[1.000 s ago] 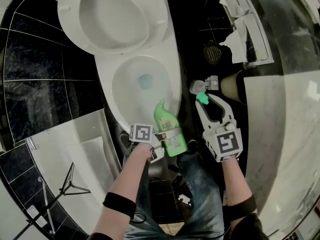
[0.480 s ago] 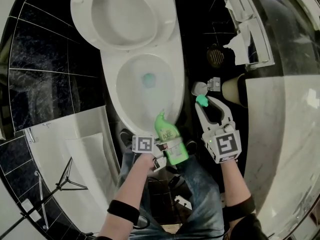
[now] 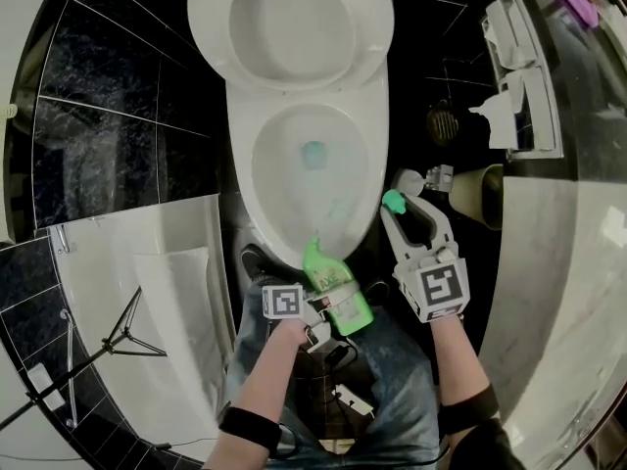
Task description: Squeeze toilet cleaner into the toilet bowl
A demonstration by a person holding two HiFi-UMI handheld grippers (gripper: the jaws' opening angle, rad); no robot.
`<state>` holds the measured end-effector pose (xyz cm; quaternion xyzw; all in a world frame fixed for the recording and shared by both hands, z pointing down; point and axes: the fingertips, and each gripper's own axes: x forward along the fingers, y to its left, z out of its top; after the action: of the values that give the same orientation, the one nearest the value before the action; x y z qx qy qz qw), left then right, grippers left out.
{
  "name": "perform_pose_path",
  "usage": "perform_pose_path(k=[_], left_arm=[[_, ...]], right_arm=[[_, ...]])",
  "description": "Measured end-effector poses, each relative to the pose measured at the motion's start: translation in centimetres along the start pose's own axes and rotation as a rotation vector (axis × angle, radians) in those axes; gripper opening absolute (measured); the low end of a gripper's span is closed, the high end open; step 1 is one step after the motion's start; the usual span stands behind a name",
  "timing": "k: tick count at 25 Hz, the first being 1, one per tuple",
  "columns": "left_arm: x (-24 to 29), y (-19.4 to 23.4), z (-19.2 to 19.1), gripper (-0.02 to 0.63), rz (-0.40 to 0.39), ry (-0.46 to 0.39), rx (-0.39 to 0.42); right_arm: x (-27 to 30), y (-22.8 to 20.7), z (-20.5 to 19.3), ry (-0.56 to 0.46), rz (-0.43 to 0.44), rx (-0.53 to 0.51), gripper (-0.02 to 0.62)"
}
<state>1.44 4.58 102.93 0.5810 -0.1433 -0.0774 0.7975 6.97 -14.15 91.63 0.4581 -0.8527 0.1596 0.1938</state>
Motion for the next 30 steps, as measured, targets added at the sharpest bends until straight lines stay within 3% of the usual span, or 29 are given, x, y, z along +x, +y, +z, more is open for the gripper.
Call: perform_pose_path(k=[6,12,14,24,30], left_arm=[[-3.4,0.1,2.8,0.172,0.03,-0.113,-0.003],[-6.1,-0.1,6.9,0.17,0.037,-0.164,0.066],[-7.2,0.4,8.2,0.17,0.076,-0.168,0.081],[-8.1,-1.7,13.7,0.17,0.033,-0.134,0.114],[-8.4,-2.2,18.0,0.172,0.082,-0.095,0.183]], right_arm=[[2.1,1.8,1.0,0.0,0.042,-0.022,0.15],[4.5,3.2,1.8,0.0,0.071,-0.042,0.15],[5.3,3.6,2.0,-0.001,0.075,-0.047,0.15],[8.5,4.6,2.8,0.007,0.071,-0.037,0.15],[9.9,4.2,3.2,0.009,0.049,-0.034,0.15]])
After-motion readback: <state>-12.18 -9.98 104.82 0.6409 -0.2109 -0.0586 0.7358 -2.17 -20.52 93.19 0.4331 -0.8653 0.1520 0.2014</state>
